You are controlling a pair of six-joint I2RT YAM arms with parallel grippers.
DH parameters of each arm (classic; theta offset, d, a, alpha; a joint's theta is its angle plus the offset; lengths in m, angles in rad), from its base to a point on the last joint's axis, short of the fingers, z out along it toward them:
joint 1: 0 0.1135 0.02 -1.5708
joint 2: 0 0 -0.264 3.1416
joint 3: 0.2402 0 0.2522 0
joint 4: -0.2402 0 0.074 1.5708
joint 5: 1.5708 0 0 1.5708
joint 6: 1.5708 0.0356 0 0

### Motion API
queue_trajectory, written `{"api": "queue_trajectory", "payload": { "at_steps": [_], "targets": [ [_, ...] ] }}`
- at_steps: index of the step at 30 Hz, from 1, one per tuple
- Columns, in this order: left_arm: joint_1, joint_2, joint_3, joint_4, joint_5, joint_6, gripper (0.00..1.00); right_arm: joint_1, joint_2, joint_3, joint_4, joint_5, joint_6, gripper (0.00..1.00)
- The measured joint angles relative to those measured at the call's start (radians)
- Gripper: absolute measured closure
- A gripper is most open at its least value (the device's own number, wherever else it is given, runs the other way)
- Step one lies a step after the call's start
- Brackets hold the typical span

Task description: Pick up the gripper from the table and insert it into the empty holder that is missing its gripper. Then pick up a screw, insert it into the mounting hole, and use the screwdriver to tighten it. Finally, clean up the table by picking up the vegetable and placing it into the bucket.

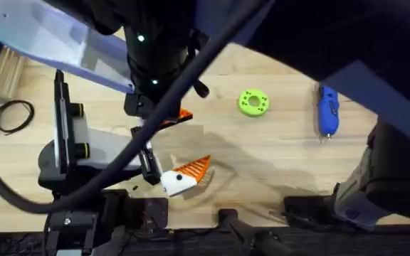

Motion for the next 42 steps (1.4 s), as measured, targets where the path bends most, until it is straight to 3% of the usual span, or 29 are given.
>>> {"api": "queue_trajectory", "payload": {
  "at_steps": [14,24,42],
  "targets": [
    [0.0,0.0,0.0,0.0,0.0,0.0,0.015,-0.002,0.0,0.011,-0.014,0.0,0.0,0.995],
    [0.0,0.0,0.0,0.0,0.0,0.001,0.015,-0.013,-0.001,0.118,-0.06,0.0,0.016,0.995],
    [0.0,0.0,0.0,0.0,0.0,0.001,0.015,-0.013,0.0,0.12,-0.087,-0.007,0.042,0.995]
  ]
}}
